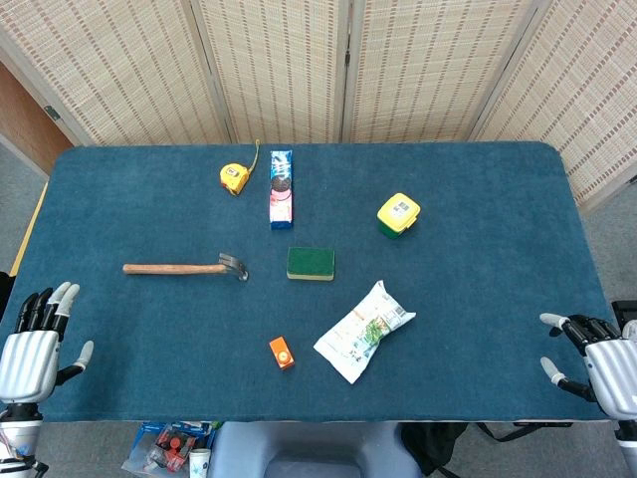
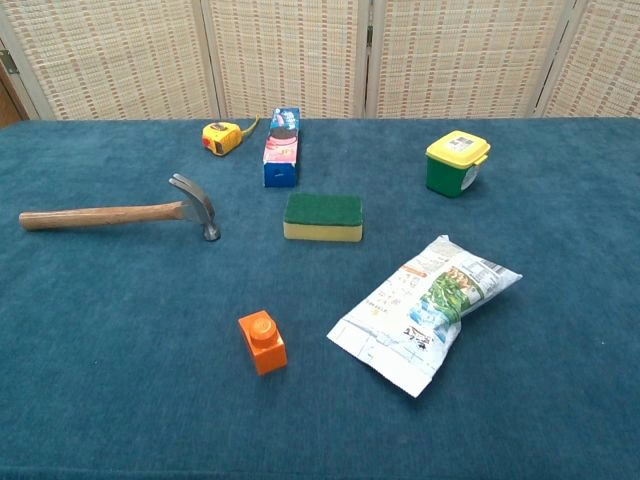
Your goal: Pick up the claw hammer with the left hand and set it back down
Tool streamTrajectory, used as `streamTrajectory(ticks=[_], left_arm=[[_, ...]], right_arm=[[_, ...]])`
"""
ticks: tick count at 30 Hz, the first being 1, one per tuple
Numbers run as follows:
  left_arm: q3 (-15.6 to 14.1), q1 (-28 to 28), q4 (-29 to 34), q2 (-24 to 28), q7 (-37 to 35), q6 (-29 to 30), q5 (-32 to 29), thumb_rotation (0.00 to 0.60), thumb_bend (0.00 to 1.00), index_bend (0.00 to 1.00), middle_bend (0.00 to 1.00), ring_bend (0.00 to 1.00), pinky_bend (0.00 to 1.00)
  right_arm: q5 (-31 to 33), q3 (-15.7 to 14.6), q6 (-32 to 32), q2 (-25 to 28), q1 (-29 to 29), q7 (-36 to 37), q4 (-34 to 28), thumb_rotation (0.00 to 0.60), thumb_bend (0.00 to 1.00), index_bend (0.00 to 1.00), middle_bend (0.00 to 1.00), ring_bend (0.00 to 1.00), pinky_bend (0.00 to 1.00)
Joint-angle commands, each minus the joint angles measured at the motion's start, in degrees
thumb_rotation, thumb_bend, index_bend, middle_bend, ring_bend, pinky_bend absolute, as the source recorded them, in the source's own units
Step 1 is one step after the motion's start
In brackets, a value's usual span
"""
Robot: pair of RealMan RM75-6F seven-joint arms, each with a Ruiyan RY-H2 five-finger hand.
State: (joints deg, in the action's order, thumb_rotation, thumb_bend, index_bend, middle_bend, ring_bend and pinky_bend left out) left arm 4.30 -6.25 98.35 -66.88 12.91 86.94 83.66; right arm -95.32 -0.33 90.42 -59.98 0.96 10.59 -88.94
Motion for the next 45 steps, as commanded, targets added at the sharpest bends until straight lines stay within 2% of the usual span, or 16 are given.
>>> streamTrajectory(ticks=[1,13,20,26,30,33,37,45], left_arm=[[-0.1,0.1,-0.1,0.0,0.2,-0.1,-0.1,0.6,0.34,0.0,0.0,0.0,0.0],[0.3,-1.7,-0.2,0.6,-0.1,-2.1,1.0,0.6,0.34,0.0,0.0,0.0,0.0],[2.6,-7.6,-0.5,0.1,0.5,-9.0,0.8,0.6,0.34,0.03,0.0,0.0,0.0],[5.3,-15.1,-0.8,-1.6,3.8,-20.3,-5.2,0.6,0.34,0.08,0.07,0.0,0.0],[7.1,-20.0,-3.3,-4.5,7.3,-26.3,-10.4,0.6,0.34,0.11,0.08,0.0,0.0],[8.3,-23.1,-6.0,-6.9,9.3,-29.4,-14.3,0.6,0.34,0.15,0.08,0.0,0.0],[9.1,-26.6,-9.1,-9.4,12.1,-32.9,-19.5,0.6,0.34,0.15,0.08,0.0,0.0],[8.9,-33.0,-14.9,-13.0,19.1,-39.1,-33.0,0.6,0.34,0.13,0.11,0.0,0.0]], right_arm=[[0.3,0.1,-0.3,-0.1,0.1,-0.2,-0.1,0.6,0.28,0.27,0.42,0.27,0.28],[0.6,0.6,1.4,0.9,-0.4,-1.3,-1.5,0.6,0.28,0.27,0.42,0.27,0.28],[0.6,0.9,1.8,1.5,-0.4,-1.9,-2.4,0.6,0.28,0.27,0.42,0.27,0.28],[0.8,0.8,1.7,1.6,-0.6,-2.1,-2.6,0.6,0.28,0.27,0.42,0.27,0.28],[1.2,0.6,1.7,1.6,-0.9,-1.9,-2.3,0.6,0.28,0.27,0.42,0.27,0.28],[1.5,0.6,1.7,1.6,-1.1,-1.7,-2.2,0.6,0.28,0.27,0.42,0.27,0.28],[1.8,0.6,1.6,1.7,-1.2,-1.7,-2.2,0.6,0.28,0.27,0.42,0.27,0.28],[2.2,0.6,1.1,1.8,-1.2,-1.7,-2.2,0.6,0.28,0.27,0.42,0.27,0.28]])
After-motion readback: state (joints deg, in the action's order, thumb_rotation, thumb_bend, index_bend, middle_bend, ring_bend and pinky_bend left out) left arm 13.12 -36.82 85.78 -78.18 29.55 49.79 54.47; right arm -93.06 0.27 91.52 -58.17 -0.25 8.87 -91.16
